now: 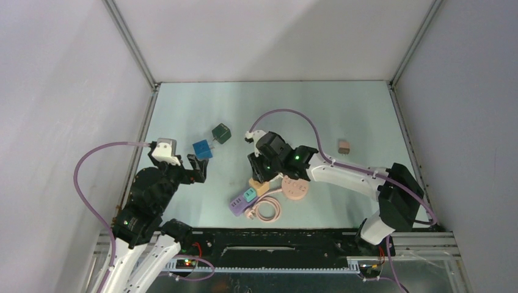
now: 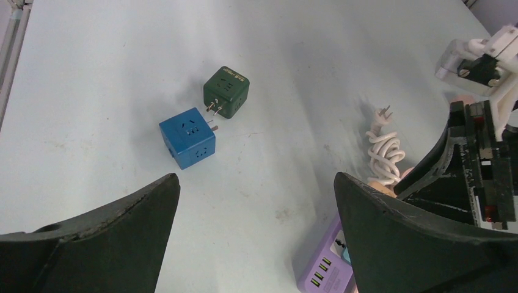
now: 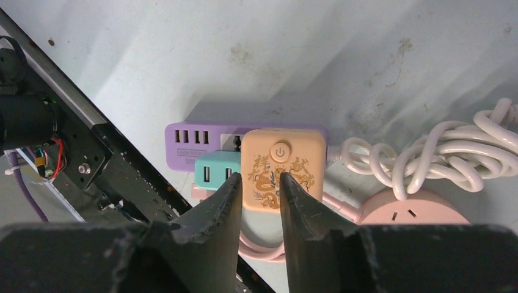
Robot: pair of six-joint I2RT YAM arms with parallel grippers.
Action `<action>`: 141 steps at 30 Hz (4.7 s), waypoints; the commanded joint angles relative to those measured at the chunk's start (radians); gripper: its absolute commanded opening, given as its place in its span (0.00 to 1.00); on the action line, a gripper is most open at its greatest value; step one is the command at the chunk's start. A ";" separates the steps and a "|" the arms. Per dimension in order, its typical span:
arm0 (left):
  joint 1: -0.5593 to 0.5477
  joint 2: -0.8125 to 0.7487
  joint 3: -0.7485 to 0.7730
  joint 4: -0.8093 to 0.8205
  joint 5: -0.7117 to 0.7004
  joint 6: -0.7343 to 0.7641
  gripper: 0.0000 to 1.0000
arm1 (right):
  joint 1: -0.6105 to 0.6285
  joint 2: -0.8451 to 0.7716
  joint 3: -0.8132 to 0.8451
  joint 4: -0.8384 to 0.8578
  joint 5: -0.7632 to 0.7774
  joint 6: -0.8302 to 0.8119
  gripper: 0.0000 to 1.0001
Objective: Insert the plug
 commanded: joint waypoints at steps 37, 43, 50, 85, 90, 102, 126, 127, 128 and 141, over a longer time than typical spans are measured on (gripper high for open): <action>0.007 0.084 -0.023 0.040 0.123 -0.009 1.00 | 0.144 0.029 -0.085 -0.120 0.204 0.087 0.02; 0.005 0.192 -0.030 0.036 0.319 -0.068 0.97 | 0.085 -0.092 -0.086 -0.017 0.067 0.058 0.44; -0.085 0.286 -0.107 0.129 0.490 -0.167 0.90 | -0.015 -0.148 -0.107 0.037 -0.095 0.057 0.71; -0.278 0.556 -0.291 0.414 0.350 -0.277 0.42 | -0.175 0.038 -0.240 0.192 -0.306 0.093 0.40; -0.290 0.568 -0.312 0.433 0.367 -0.284 0.34 | -0.172 0.024 -0.287 0.201 -0.296 0.100 0.35; -0.350 0.561 -0.353 0.404 0.291 -0.322 0.29 | -0.141 0.029 -0.322 0.170 -0.242 0.105 0.17; -0.353 0.428 -0.356 0.394 0.166 -0.319 0.50 | -0.047 0.002 -0.423 0.037 -0.100 0.124 0.00; -0.352 0.405 -0.336 0.383 0.157 -0.314 0.53 | -0.044 -0.002 -0.424 0.028 -0.096 0.123 0.00; -0.352 0.385 -0.317 0.376 0.151 -0.308 0.56 | -0.040 -0.005 -0.423 0.023 -0.095 0.123 0.00; -0.348 0.469 -0.270 0.457 0.234 -0.283 0.59 | -0.027 -0.023 -0.423 0.023 -0.103 0.130 0.00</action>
